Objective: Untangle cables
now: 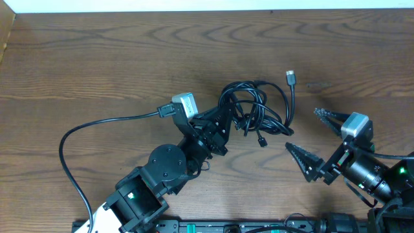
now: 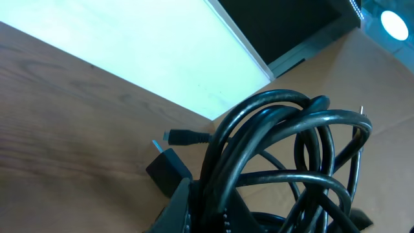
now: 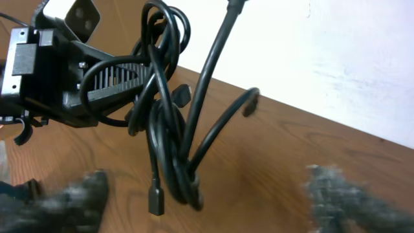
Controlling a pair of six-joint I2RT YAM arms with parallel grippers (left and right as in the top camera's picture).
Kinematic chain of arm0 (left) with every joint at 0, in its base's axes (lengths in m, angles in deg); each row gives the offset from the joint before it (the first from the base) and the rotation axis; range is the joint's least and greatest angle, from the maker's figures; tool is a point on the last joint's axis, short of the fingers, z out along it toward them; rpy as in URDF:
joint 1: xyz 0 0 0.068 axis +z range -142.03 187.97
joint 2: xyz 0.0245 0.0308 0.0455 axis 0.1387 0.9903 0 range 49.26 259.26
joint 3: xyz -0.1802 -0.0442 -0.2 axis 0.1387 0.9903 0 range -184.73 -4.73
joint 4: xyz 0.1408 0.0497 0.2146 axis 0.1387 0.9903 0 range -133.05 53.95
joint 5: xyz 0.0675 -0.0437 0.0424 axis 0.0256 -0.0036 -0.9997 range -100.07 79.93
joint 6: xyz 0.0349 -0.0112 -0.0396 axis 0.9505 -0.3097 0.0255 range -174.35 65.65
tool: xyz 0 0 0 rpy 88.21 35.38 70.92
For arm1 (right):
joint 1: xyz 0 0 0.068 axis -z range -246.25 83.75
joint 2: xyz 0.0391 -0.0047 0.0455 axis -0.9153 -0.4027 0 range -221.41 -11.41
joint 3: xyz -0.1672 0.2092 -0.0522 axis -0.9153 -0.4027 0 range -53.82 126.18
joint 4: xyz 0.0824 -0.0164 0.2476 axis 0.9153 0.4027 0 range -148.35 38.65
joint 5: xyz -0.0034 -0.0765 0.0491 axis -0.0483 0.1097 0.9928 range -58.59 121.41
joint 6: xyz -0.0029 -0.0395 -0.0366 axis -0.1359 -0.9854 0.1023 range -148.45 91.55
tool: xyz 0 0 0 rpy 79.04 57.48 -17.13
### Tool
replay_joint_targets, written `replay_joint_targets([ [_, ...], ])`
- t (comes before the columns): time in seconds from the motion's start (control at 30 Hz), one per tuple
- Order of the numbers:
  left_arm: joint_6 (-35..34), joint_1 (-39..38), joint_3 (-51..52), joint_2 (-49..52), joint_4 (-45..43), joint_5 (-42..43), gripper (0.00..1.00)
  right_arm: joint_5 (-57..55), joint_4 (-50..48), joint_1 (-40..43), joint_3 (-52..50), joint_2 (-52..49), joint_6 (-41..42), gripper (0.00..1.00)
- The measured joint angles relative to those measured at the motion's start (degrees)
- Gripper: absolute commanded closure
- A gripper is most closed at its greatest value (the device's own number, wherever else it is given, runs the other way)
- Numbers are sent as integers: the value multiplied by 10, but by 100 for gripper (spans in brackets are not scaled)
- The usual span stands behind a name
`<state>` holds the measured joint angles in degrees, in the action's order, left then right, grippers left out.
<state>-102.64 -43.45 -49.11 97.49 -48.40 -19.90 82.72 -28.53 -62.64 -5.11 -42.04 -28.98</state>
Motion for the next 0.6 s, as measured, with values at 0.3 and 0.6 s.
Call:
replay_joint_targets([
  [0.3,53,0,0,0,0,26,93,114,0,0,0,0,-65,4],
  [0.6,119,0,0,0,-23,102,93,186,-1,0,0,0,-136,4],
])
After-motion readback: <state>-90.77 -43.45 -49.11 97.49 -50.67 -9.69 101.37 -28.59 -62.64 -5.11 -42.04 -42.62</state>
